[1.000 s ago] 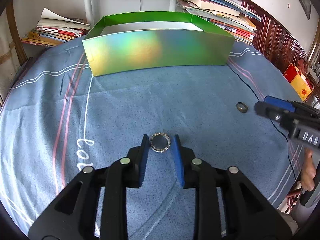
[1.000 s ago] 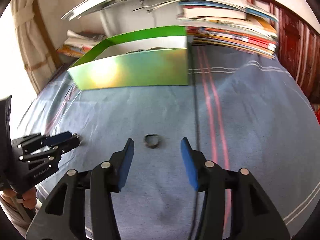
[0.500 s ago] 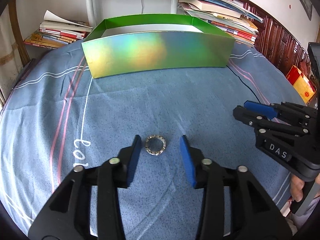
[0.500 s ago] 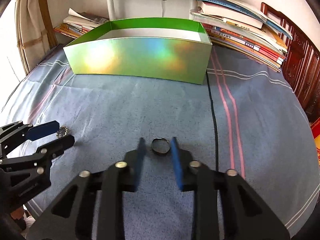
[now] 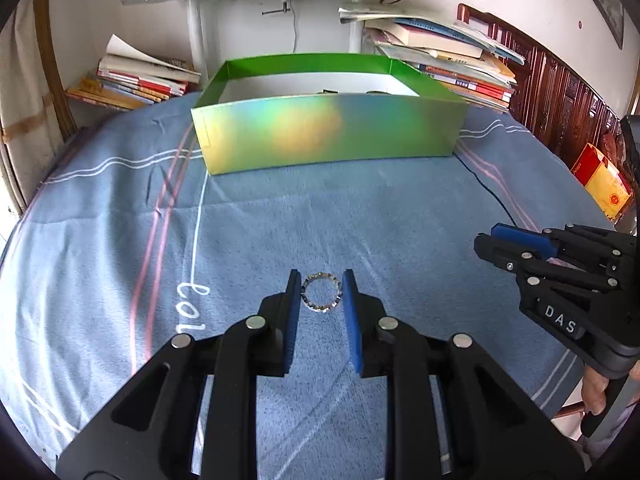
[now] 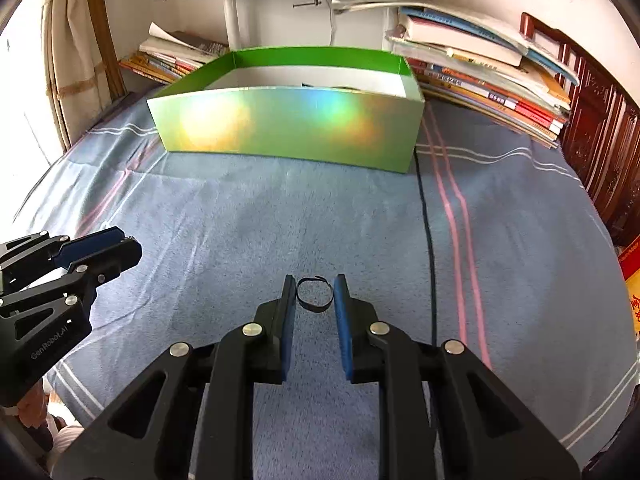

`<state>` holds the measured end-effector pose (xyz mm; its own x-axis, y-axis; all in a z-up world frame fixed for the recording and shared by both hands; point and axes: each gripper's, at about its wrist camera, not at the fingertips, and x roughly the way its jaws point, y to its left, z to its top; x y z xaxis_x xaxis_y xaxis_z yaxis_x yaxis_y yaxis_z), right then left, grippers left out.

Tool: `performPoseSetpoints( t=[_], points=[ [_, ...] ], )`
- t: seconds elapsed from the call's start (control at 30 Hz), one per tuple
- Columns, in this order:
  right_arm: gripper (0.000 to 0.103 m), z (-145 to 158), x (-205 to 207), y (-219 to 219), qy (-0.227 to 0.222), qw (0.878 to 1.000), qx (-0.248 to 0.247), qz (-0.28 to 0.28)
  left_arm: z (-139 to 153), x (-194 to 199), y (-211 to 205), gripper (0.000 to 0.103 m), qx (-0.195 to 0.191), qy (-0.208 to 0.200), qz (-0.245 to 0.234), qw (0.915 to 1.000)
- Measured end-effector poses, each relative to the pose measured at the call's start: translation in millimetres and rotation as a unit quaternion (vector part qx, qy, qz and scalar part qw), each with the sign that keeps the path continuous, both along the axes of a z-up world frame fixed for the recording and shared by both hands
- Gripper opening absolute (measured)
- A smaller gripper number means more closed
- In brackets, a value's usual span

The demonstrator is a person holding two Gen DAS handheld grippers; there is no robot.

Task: Organize jewelry
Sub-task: 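Lower the left tool around the sparkly silver ring while the right tool lowers around the dark ring, then close the left tool on the silver ring while the right tool closes on the dark ring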

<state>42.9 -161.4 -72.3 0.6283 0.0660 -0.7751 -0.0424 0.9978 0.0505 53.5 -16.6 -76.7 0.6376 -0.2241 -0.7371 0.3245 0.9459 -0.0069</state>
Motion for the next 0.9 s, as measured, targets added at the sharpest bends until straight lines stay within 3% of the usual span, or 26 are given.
performPoseSetpoints(
  t=[0.9],
  points=[
    [0.02, -13.4, -0.2, -1.5, 0.02, 1.0, 0.013, -0.005, -9.7, -0.9, 2.0, 0.021, 0.007, 0.014, 0.002, 0.9999]
  ],
)
